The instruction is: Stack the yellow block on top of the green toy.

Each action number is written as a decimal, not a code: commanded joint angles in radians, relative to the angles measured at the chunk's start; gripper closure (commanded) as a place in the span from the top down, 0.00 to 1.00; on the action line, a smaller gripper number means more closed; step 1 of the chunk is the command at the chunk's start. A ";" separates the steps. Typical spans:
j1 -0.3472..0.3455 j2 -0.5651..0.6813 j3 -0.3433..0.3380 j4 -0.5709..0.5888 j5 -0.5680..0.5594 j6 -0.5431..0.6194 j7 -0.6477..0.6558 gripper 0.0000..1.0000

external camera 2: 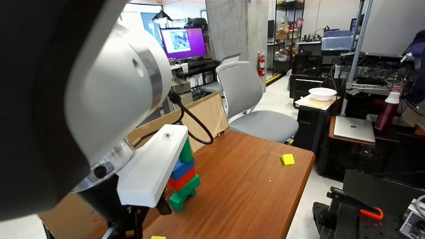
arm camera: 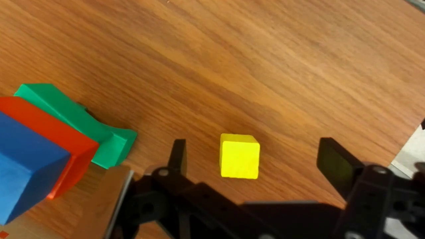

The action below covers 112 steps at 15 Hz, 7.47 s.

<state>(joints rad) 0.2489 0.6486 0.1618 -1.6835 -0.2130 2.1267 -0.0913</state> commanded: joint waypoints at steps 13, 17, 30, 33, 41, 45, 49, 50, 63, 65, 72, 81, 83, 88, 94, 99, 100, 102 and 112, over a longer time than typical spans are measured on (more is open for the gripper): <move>0.046 0.088 -0.047 0.095 -0.017 -0.032 0.090 1.00; 0.037 0.093 -0.053 0.096 -0.009 -0.029 0.096 0.81; 0.034 0.058 -0.065 0.022 -0.023 0.019 0.101 0.08; 0.031 -0.022 -0.064 -0.085 -0.020 0.091 0.124 0.08; 0.007 -0.408 -0.047 -0.460 0.028 0.259 0.227 0.08; -0.018 -0.584 -0.041 -0.508 0.089 0.195 0.289 0.08; -0.057 -0.668 -0.048 -0.489 0.161 0.153 0.308 0.08; -0.069 -0.676 -0.051 -0.473 0.173 0.135 0.313 0.08; -0.188 -0.537 -0.112 -0.205 0.230 -0.107 0.413 0.08; -0.186 -0.486 -0.114 -0.149 0.234 -0.133 0.416 0.08; -0.153 -0.322 -0.105 0.015 0.213 -0.132 0.411 0.08; -0.112 -0.218 -0.104 0.144 0.235 -0.212 0.437 0.08; -0.111 -0.199 -0.105 0.169 0.242 -0.241 0.448 0.08; -0.111 -0.164 -0.109 0.216 0.257 -0.295 0.478 0.08; -0.118 -0.114 -0.123 0.266 0.278 -0.365 0.519 0.08; -0.120 -0.101 -0.132 0.279 0.293 -0.439 0.539 0.08; -0.120 -0.100 -0.134 0.281 0.294 -0.449 0.544 0.08; -0.120 -0.103 -0.136 0.284 0.295 -0.465 0.549 0.08; -0.115 -0.065 -0.151 0.320 0.275 -0.440 0.553 0.08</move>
<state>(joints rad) 0.1278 0.5416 0.0192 -1.4234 0.0508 1.7068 0.4501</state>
